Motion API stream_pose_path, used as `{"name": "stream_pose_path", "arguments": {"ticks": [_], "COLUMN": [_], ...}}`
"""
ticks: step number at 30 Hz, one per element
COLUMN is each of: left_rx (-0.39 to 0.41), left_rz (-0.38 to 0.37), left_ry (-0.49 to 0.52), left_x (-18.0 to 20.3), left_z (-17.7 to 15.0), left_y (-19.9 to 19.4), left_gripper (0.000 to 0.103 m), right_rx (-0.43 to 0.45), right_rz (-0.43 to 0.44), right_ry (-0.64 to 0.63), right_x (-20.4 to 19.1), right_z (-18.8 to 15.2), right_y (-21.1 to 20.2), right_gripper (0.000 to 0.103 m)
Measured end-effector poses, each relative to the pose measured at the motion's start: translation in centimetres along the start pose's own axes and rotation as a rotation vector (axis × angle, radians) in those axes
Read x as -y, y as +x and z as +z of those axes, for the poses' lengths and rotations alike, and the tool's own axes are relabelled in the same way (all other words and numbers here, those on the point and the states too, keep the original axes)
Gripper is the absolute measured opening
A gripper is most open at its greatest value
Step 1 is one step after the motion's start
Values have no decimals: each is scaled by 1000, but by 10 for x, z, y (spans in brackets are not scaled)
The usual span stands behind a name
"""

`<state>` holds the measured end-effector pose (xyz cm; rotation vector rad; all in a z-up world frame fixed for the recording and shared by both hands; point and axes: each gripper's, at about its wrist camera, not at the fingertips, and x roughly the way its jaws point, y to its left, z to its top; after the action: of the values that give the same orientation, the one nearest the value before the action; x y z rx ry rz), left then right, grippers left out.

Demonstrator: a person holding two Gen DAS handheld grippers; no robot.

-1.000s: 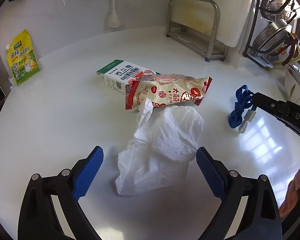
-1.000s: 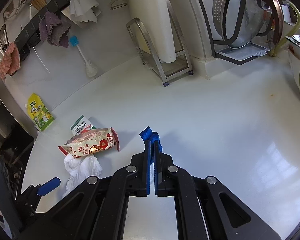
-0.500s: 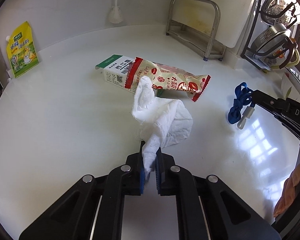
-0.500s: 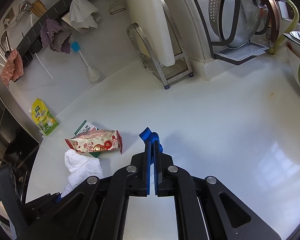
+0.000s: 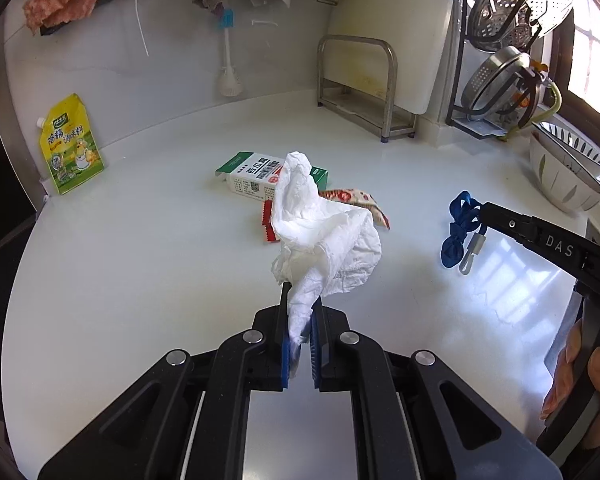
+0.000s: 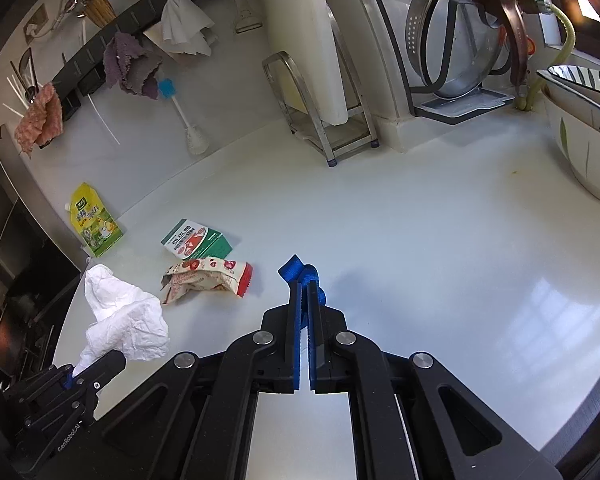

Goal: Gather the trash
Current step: 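Carry the white bag and blue lanyard over the bin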

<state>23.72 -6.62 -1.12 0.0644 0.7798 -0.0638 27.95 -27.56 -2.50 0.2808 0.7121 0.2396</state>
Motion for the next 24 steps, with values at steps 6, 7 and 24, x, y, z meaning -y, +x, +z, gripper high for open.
{"name": "stream_pose_path", "arguments": {"ticks": [6,7,24], "left_rx": [14,18,21], "left_rz": [-17,-19,-103], "left_ry": [20,22,4], "left_x": [-10,-11,-32], "left_z": [-20,-24,-105], "left_y": [-33,-38,-108], "left_gripper": [8,8,8], "right_rx": [22,24,56], "right_rz": [-24,-33,-118], "right_ry": [-34,-40,-64], "right_x": [-21,-25,-88], "right_z": [-36,-43,-148], "right_y": [-42,-49,-158], "right_gripper": [3,3,3]}}
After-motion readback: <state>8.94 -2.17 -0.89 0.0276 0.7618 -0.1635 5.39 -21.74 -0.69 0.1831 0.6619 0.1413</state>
